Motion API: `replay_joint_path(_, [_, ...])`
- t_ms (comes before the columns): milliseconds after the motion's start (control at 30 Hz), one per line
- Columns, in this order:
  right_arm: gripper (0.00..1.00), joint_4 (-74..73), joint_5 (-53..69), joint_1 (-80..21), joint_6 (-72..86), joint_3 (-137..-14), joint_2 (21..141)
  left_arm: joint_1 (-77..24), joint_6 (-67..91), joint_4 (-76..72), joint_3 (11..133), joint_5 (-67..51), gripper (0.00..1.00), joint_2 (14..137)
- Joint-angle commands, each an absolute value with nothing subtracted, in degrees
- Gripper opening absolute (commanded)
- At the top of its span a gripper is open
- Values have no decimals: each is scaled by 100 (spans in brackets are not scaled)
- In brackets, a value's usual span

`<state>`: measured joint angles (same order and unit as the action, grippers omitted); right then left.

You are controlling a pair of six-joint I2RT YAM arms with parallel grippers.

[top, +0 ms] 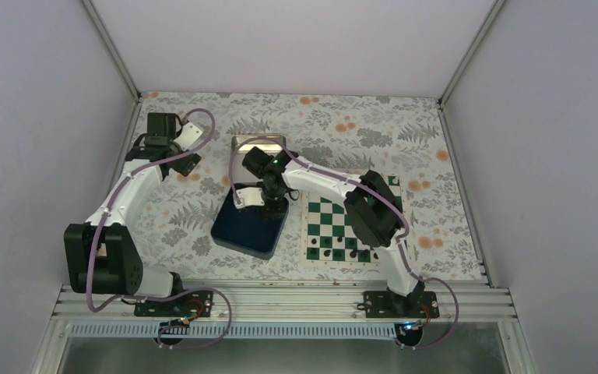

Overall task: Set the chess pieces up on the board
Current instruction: Pick up the chess piece from the storage box.

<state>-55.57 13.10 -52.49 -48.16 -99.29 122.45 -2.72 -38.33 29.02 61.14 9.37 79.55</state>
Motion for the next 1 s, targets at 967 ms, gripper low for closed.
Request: replay_joint_path(967, [12,-5169,928,-5275,-4784,-10032,12518,165,-3471,2424,5969,418,100,7714])
